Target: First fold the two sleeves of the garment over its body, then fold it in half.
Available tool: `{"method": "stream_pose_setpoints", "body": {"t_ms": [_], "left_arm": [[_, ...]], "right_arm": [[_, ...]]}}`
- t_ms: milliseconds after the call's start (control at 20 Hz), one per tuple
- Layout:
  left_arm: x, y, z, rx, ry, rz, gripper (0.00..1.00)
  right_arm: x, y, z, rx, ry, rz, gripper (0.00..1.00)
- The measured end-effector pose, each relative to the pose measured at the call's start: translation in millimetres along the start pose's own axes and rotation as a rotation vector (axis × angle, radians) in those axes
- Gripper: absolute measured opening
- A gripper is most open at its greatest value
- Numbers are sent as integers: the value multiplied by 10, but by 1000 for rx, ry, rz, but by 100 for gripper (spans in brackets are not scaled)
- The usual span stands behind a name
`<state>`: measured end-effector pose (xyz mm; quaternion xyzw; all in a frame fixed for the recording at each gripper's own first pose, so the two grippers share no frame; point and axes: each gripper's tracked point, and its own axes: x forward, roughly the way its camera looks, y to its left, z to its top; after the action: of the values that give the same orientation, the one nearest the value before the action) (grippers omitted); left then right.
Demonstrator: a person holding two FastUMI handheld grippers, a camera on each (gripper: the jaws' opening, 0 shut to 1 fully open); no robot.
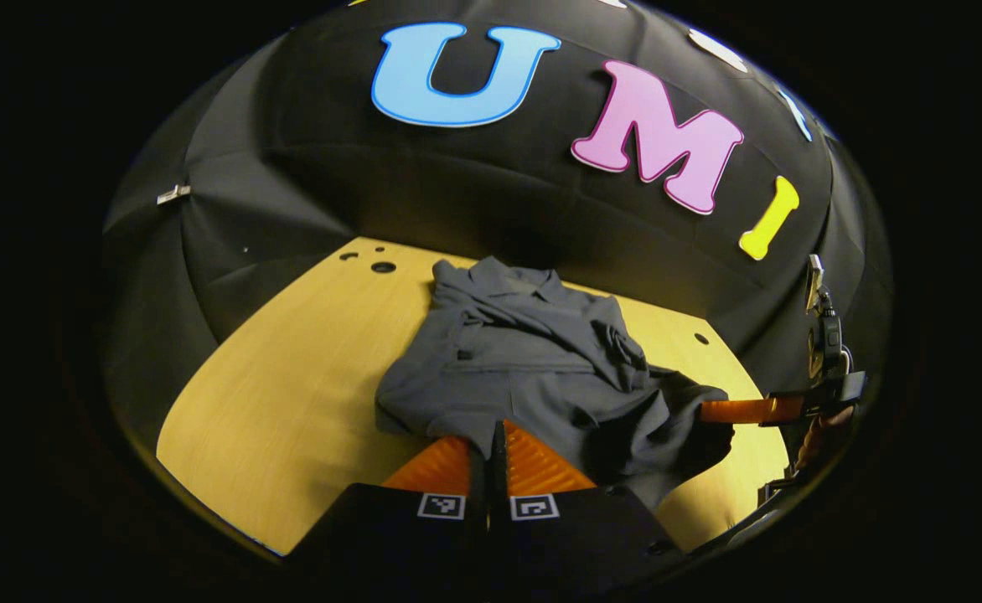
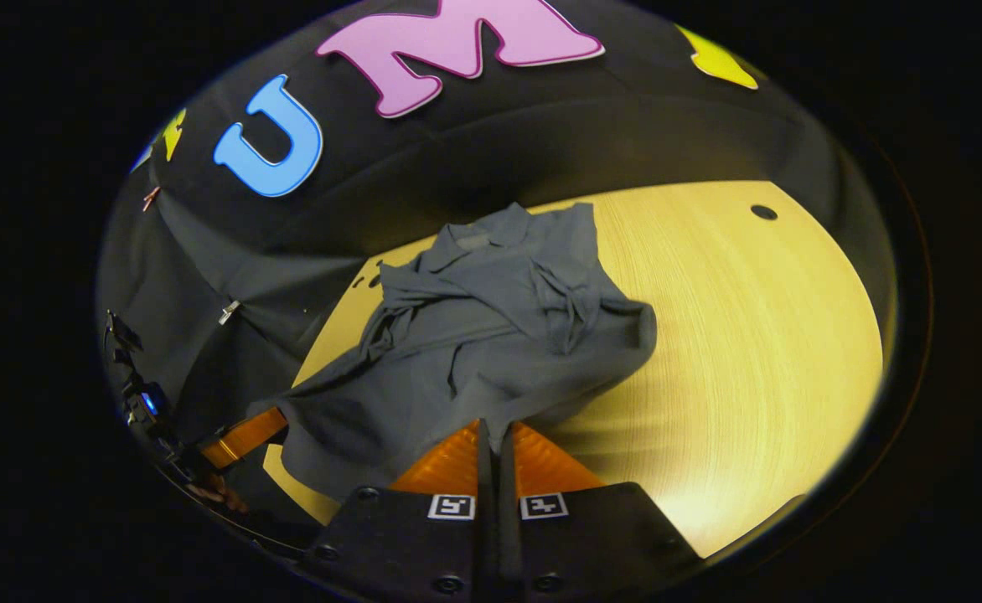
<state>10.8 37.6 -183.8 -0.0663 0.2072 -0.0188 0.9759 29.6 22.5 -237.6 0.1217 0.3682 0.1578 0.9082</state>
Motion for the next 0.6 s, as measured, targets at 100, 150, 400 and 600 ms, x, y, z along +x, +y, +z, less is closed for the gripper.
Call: {"method": "stream_pose_setpoints", "body": {"t_ms": [100,150,400,600], "left_arm": [[69,-28,190,-2,-33,-1,5],[116,-33,285,-1,-48,-1,5],[399,-76,757,-18,-117,-14,5],[646,-61,1095,-19,-152,-18,6]], "right_arm": [[86,31,217,-15,-29,13,5],[119,34,301,-16,-40,19,5],[289,-32,788,-37,-102,18,5],[389,-93,1167,-79,-146,4,5]]}}
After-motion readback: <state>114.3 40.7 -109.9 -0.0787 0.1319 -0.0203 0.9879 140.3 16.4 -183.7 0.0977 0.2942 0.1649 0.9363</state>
